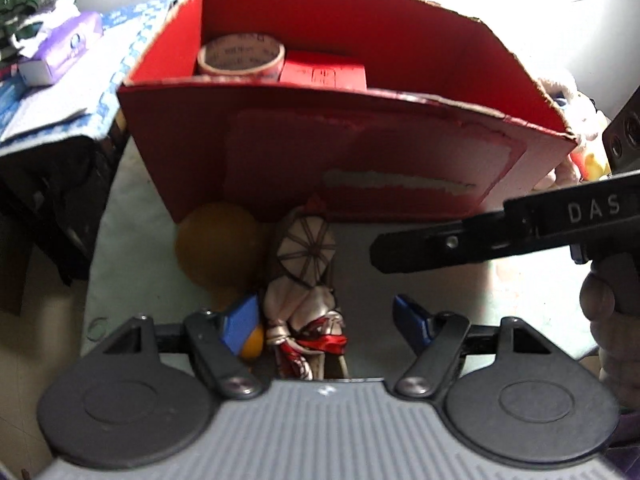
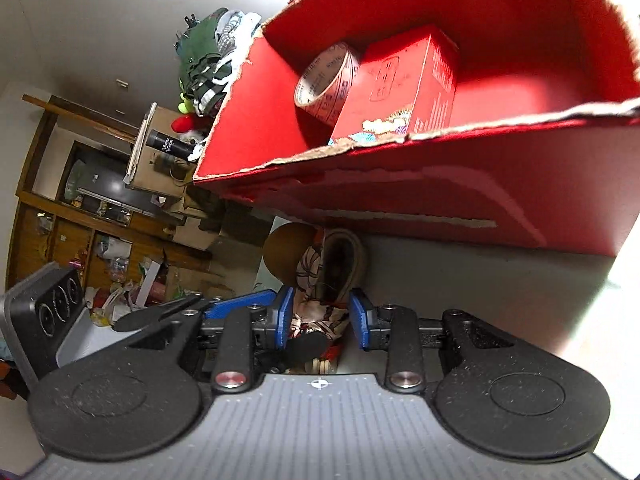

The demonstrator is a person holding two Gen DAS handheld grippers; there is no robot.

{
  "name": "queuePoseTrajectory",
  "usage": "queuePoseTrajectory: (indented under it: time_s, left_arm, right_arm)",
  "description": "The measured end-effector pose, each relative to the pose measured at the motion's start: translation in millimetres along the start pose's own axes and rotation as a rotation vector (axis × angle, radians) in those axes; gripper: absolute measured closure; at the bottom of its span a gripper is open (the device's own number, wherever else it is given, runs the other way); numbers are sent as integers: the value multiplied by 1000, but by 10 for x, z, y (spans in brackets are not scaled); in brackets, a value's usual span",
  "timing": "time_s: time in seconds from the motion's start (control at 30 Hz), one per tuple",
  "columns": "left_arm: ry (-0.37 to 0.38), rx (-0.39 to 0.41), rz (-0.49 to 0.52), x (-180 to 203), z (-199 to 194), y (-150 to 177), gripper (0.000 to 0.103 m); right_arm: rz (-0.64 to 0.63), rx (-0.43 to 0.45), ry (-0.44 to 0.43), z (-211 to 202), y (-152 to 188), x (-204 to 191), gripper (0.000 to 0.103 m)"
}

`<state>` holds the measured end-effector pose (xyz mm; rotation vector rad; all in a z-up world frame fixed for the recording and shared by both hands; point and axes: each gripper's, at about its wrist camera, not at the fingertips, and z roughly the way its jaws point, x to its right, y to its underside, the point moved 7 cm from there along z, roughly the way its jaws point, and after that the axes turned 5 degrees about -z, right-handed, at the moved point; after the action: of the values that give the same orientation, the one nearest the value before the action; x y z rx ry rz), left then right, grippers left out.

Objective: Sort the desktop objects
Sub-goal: 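Move the right gripper down to the beige strap of the patterned scarf item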

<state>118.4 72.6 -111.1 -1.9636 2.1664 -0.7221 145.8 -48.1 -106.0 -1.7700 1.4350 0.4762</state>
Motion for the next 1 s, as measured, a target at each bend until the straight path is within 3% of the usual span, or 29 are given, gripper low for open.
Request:
queuePoseTrajectory:
  time_s: [0.17,0.53,1.0]
  left_arm:
    - [33,-12,-8,12,62,12,28]
    - [92,-28,-57,-17,192,40,26]
    - [85,-21,-33,49,225,49,26]
  right_arm:
    - [7,-22,-10,116,-17,-1,62]
    - [-6,-73,5,310,-12,-3,62]
    - [-23,-60,22,261,1,38,62]
